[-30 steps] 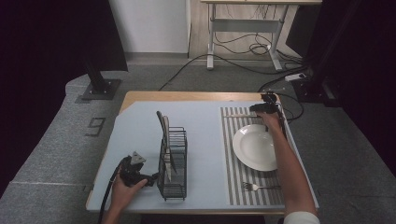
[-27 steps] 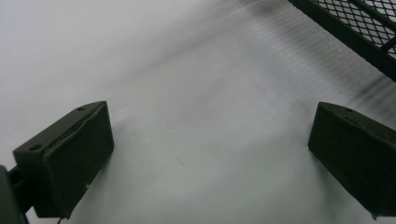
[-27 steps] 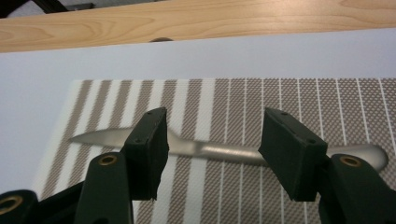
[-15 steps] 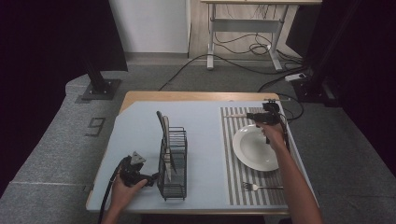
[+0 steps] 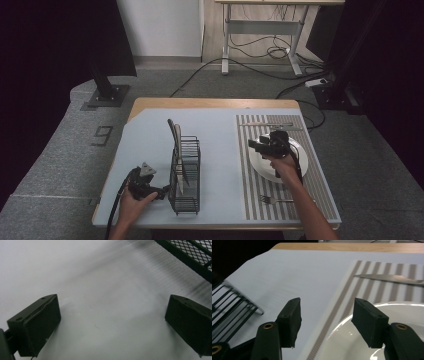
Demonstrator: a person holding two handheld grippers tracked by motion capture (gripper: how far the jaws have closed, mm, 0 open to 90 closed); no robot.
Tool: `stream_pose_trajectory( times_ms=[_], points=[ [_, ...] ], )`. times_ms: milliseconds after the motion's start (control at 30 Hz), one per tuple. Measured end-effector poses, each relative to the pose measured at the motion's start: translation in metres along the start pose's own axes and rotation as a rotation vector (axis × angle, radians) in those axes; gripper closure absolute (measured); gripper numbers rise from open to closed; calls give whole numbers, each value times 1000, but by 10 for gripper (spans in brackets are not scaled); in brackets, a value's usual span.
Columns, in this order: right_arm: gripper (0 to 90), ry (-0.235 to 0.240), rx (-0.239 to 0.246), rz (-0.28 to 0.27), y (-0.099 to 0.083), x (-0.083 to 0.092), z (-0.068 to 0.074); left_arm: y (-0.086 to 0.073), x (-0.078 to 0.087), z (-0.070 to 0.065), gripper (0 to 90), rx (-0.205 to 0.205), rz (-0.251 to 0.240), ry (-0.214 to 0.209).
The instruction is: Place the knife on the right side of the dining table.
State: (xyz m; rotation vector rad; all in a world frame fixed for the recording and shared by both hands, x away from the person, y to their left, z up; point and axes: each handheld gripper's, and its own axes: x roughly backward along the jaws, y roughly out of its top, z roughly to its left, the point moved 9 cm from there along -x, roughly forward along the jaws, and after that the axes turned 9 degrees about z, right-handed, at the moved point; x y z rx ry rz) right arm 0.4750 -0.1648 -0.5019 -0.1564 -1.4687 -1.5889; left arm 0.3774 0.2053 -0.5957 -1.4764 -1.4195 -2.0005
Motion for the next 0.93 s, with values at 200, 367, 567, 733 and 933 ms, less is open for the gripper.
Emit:
stream_pose_trajectory(
  times_ms=[200,367,567,733,933],
  points=[
    [391,31,58,2,-21,-2,31,0,0,0,0,-1,0,1],
    [387,67,87,34,-41,-11,54,0,0,0,0,-2,0,1],
    [381,94,123,77,-58,-28,73,0,0,0,0,-2,0,1],
    [379,91,136,87,-64,-33,78,0,0,0,0,-2,0,2],
    [379,84,132,79,-64,-31,76,0,0,0,0,-1,0,1]
  ],
)
